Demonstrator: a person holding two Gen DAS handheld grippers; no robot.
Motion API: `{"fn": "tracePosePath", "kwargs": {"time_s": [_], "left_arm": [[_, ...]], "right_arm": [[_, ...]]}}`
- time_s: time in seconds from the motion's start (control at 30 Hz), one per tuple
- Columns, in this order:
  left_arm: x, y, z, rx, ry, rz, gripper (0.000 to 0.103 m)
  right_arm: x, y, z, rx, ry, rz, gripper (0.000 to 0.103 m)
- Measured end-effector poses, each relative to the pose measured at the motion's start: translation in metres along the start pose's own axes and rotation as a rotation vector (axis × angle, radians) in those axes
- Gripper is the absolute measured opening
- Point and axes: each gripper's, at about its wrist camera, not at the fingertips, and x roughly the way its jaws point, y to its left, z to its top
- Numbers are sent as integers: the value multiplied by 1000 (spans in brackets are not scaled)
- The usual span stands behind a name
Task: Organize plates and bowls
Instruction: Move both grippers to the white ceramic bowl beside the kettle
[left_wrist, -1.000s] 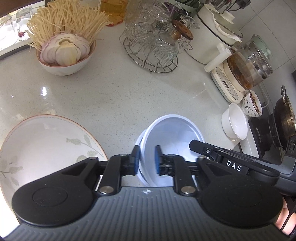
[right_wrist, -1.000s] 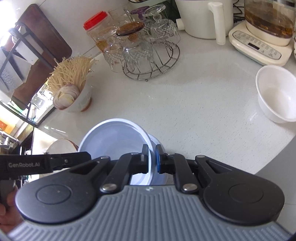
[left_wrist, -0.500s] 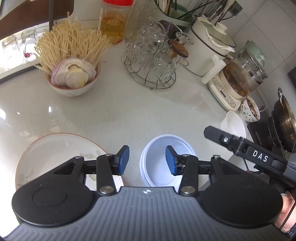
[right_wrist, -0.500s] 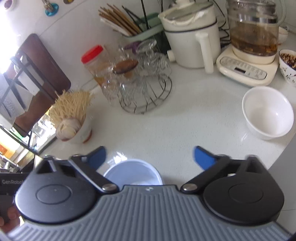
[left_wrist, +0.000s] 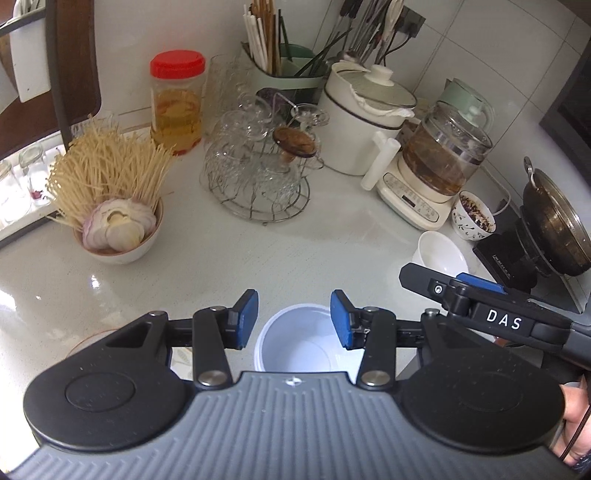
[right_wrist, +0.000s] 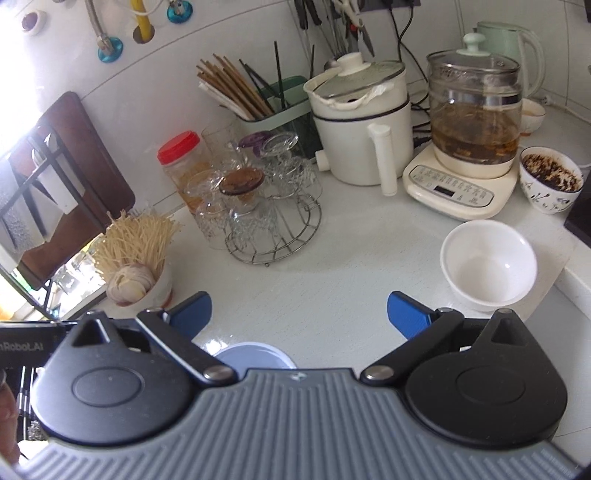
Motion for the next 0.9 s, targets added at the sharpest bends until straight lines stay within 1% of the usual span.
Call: {"fn": "tracePosePath", "kwargs": {"time_s": [0.23, 0.33, 0.43, 0.57, 0.9], "left_arm": [[2, -25, 9, 24, -40, -17, 49], [8, -35, 15, 28, -47, -25, 49], [15, -48, 22, 36, -52, -33, 49], [25, -65, 30, 50, -53, -40, 49], [54, -104, 42, 68, -22, -36, 49]], "right_arm": [[-9, -19, 16, 16, -55, -25, 103], [-8, -27, 19, 5, -65, -27, 103], [-13, -38, 23, 0, -92, -48, 103], [-12, -58, 30, 34, -95, -59, 103], [-4, -95, 39, 45, -86, -81, 103]]}}
